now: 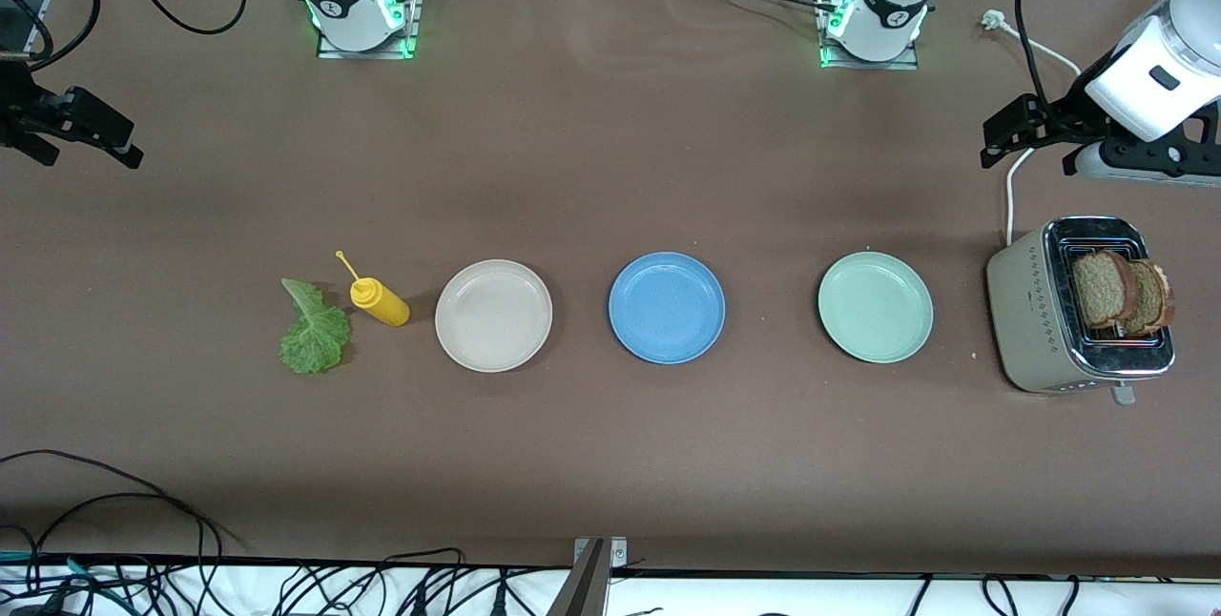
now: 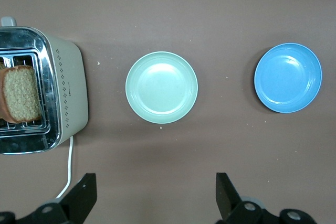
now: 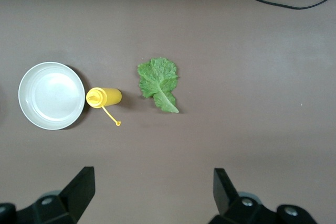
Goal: Make sandwich in blue plate with both arms
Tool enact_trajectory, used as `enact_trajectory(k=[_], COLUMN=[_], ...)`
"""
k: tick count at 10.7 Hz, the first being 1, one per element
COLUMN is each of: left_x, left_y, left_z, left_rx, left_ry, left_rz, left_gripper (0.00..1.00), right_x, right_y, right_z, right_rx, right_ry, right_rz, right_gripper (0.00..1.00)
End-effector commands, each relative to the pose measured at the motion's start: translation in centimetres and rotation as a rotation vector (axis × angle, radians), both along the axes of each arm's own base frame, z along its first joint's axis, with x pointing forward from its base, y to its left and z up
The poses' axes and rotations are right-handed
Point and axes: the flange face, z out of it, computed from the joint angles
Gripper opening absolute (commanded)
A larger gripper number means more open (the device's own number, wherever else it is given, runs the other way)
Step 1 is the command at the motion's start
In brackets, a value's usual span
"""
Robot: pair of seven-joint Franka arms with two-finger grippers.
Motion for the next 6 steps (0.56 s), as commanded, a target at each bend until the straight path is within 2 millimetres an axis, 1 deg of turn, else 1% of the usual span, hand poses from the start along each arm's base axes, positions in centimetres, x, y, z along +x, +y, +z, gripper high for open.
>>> enact_trajectory(k=[1,6], left_x=[-0.08,-0.09], left_y=[0.10,0.02], left_z=[0.63,0.63], left_rx=[0.000,0.000], left_ry=[0.003,0.002], left_rz=[-0.019,-0.022], left_gripper=[1.00,1.00], right_x=[-0.52,-0.46], right_y=[-0.40,-0.43], right_z=[0.99,1.20], right_rx=[-0.020,-0.023], right_ry=[0.008,0.004], right_rz=[0.002,0.002], right_gripper=[1.00,1.00])
